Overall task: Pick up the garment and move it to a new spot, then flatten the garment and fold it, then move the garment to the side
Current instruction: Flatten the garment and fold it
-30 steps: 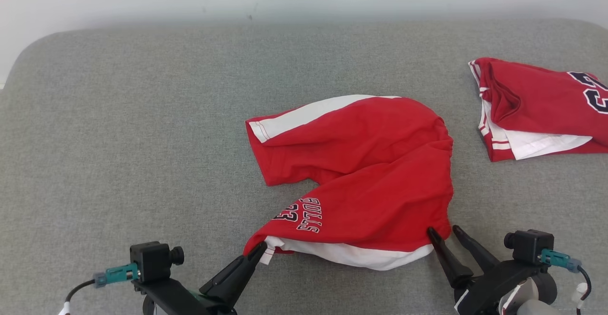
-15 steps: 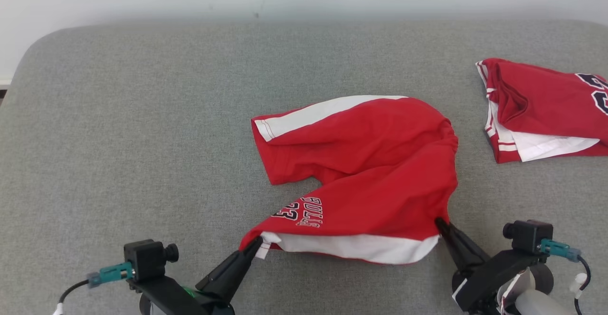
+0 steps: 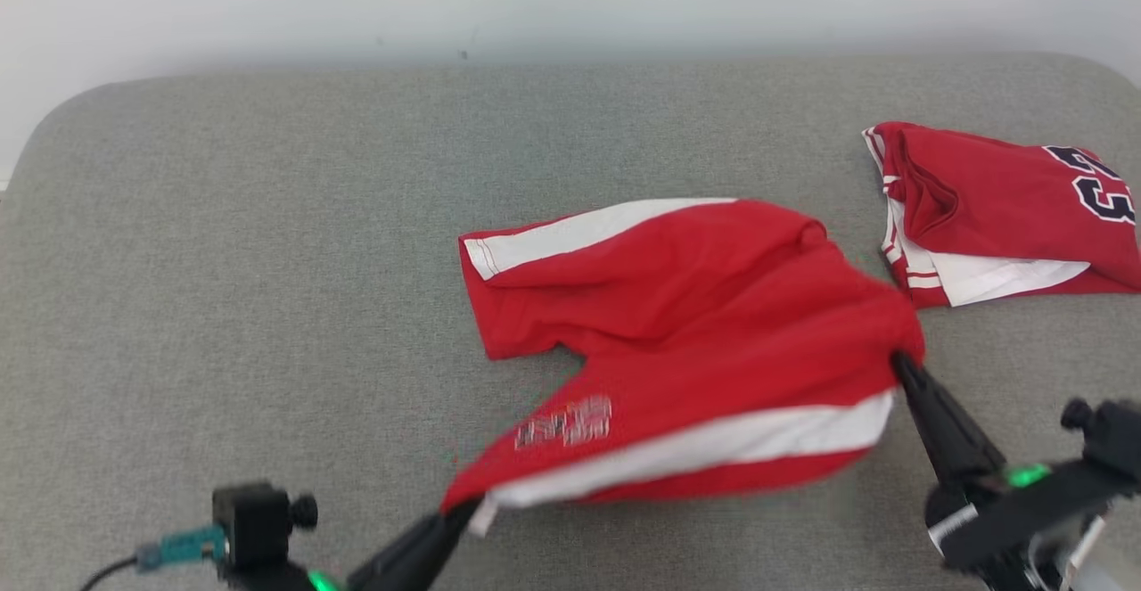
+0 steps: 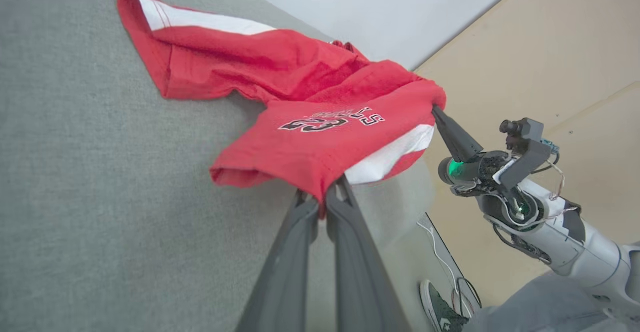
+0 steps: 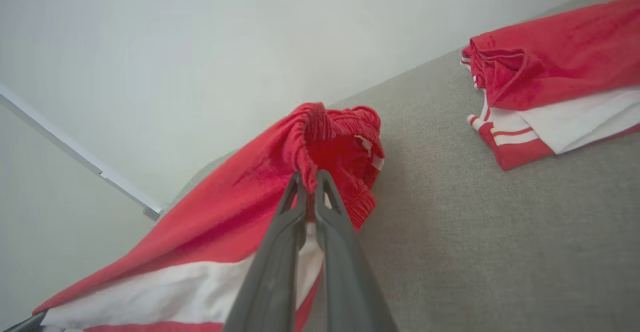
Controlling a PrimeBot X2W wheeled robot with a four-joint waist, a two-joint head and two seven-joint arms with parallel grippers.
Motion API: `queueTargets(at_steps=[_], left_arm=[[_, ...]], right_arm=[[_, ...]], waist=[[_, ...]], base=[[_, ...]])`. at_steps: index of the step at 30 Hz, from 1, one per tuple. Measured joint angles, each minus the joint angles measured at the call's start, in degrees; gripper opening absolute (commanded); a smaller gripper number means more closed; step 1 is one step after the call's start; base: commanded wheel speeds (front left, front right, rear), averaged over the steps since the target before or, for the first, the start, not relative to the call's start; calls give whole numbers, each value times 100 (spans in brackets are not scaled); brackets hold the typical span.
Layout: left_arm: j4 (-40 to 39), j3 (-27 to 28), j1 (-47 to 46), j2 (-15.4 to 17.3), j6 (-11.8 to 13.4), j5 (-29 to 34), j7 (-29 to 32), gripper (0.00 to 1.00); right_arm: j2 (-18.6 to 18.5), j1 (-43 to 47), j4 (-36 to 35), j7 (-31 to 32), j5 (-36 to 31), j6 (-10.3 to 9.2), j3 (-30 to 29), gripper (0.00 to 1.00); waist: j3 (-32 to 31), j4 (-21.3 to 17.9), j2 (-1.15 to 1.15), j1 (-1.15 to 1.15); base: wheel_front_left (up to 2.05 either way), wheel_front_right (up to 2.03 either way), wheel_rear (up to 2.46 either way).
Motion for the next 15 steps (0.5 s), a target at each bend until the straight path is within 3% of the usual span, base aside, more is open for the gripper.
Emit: queueTargets(at_steps=[4, 7, 11, 15], left_arm=[[-131, -186, 308, 299, -1, -135, 296, 0], [-205, -187, 339, 385, -1, -279, 426, 0], [-201, -138, 210, 394, -1, -327, 581, 0], [-147, 147, -699, 371, -1, -493, 864, 0]], right_arm=[[-489, 513, -460, 220, 391, 0, 70, 0], [-658, 632, -652, 489, 595, 0, 187, 0], [-619, 400, -675, 802, 591, 0, 382, 0], [-254, -723, -515, 1093, 689, 0, 226, 0]], waist=[[44, -68, 0, 0], [110, -130, 0, 0], [218, -195, 0, 0], [434, -286, 0, 0]], base=[[0, 0, 0], [0, 0, 0], [0, 0, 0], [0, 0, 0]])
